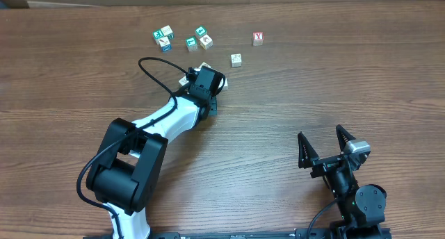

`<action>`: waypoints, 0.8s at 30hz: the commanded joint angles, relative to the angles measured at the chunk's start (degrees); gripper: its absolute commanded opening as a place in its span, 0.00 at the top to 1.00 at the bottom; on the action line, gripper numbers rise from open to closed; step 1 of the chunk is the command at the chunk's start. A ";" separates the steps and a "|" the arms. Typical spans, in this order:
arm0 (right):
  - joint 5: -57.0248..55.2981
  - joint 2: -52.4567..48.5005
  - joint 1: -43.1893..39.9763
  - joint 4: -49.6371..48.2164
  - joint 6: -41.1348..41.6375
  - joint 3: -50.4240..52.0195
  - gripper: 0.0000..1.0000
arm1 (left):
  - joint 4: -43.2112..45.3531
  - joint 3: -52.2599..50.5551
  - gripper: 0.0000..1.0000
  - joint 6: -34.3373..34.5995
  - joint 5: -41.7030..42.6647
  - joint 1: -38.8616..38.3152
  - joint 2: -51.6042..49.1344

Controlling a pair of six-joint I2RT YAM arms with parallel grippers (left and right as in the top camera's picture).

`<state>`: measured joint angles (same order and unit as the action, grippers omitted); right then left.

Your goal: Form a horizontal line

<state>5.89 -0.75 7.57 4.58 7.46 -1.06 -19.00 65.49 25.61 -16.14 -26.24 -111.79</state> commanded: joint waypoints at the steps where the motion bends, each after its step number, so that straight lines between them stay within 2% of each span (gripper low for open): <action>1: -0.42 0.31 -0.20 -0.20 0.13 0.59 0.00 | 0.00 -0.26 0.41 -0.37 -0.83 -0.02 -1.01; 3: -0.42 0.31 -0.20 -0.20 0.15 0.59 0.00 | -0.04 0.72 0.35 -0.70 -0.96 -0.02 -0.90; 8: -0.42 0.31 -0.20 -0.20 0.15 0.59 0.00 | -5.11 8.90 0.23 -8.04 -1.05 0.13 0.04; 11: -0.42 0.31 -0.20 -0.20 0.15 0.59 0.00 | -13.92 19.56 0.21 -11.43 -1.11 0.92 0.59; 14: -0.42 0.31 -0.20 -0.20 0.15 0.59 0.00 | -22.88 31.50 0.17 -11.96 -1.44 2.27 0.59; 15: -0.42 0.31 -0.20 -0.20 0.15 0.59 0.00 | -25.24 35.26 0.20 -11.93 -1.33 2.78 0.59; 17: -0.42 0.31 -0.20 -0.20 0.15 0.59 0.00 | -29.66 43.10 0.39 -11.91 0.44 3.91 0.57; 19: -0.42 0.31 -0.20 -0.20 0.15 0.59 0.00 | -32.24 49.24 0.67 -11.91 2.91 5.01 0.57; 20: -0.42 0.31 -0.20 -0.20 0.15 0.59 0.00 | -33.29 51.58 0.86 -11.89 3.74 5.42 0.57; 21: -0.42 0.31 -0.20 -0.20 0.15 0.59 0.00 | -33.83 52.96 0.96 -11.74 4.24 5.73 0.57; 24: -0.42 0.31 -0.20 -0.20 0.15 0.59 0.00 | -35.65 53.77 0.96 -9.90 4.68 6.01 0.50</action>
<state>5.91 -0.75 7.57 4.58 7.44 -1.06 -52.88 118.28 14.70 -13.82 -20.32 -111.26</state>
